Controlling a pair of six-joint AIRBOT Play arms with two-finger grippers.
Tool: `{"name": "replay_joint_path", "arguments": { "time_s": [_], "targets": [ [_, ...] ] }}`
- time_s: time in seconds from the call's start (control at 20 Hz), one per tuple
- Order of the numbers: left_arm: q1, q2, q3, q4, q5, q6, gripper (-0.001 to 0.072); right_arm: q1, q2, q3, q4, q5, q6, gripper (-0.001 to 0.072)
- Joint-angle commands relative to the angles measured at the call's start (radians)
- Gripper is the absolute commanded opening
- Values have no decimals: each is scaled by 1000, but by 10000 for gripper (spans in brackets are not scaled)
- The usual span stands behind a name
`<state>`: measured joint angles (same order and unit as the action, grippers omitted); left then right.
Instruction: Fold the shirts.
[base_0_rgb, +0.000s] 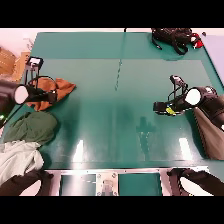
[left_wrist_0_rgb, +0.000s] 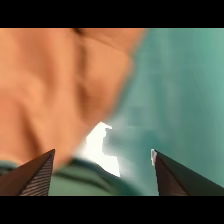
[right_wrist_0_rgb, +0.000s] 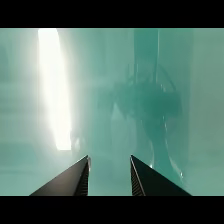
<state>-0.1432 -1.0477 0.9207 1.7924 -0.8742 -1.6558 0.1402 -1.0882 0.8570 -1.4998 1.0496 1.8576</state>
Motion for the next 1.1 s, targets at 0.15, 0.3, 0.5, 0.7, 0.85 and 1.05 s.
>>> {"name": "replay_joint_path", "arguments": {
  "time_s": [0.15,0.3,0.5,0.7,0.85,1.05],
  "targets": [
    [106,-311,0,153,130,45,720,-1,1,0,0,-92,4,308],
    [108,-390,3,136,173,45,719,-1,1,1,0,-102,27,221],
    [108,-391,81,122,109,50,22,-58,1,8,1,-104,27,12],
    [67,-325,329,-106,-71,188,20,-162,1,67,1,-8,2,12],
    [-71,-227,511,-272,-102,253,20,-240,2,128,1,64,-39,11],
    [-315,-195,665,-406,-145,250,21,-319,2,172,35,124,-83,11]
  ]
}}
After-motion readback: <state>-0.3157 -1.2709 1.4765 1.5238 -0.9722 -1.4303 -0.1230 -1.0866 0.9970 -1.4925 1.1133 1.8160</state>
